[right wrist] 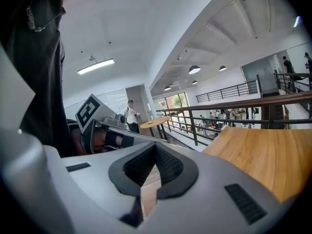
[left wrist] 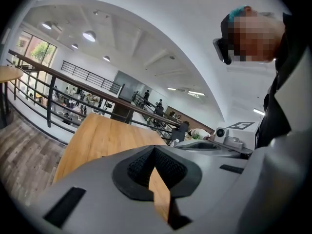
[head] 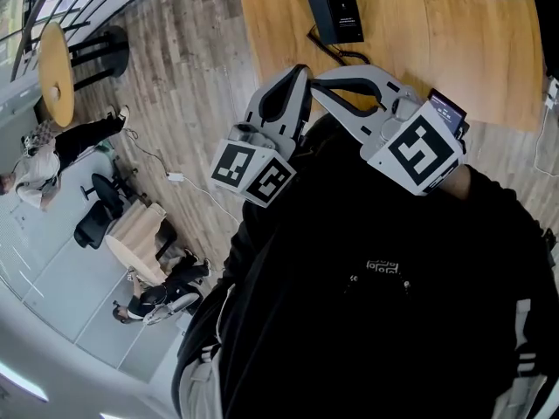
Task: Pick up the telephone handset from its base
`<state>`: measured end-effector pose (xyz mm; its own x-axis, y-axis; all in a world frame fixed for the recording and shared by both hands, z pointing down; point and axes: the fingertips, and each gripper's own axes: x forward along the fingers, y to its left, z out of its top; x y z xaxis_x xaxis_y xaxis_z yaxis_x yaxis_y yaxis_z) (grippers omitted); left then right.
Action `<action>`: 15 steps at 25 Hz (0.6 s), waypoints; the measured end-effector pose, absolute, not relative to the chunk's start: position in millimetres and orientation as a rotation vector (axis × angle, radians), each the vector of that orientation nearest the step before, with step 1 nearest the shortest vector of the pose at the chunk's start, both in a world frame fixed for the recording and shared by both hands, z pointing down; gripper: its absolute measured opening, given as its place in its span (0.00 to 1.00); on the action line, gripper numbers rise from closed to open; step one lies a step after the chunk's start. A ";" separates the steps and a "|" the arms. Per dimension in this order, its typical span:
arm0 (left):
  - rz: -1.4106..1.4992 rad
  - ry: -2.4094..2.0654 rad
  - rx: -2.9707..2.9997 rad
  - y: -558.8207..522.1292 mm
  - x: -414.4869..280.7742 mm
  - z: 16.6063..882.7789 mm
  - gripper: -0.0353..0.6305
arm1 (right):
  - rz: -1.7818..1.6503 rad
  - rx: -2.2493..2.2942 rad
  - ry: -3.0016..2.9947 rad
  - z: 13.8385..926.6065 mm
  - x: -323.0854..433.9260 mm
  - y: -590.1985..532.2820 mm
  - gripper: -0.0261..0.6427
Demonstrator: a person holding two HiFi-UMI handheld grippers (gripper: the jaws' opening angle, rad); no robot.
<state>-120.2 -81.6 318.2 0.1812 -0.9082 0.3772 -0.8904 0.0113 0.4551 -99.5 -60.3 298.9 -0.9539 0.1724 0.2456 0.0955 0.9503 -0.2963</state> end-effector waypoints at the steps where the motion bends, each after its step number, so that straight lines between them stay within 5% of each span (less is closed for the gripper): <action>1: -0.030 -1.682 1.861 -83.1 -117.2 318.4 0.06 | 0.417 -0.193 -2.838 298.7 -96.7 -61.7 0.06; 15: 0.022 -1.591 1.994 -108.6 -98.6 303.2 0.06 | 0.395 -0.031 -2.888 284.3 -80.9 -84.2 0.06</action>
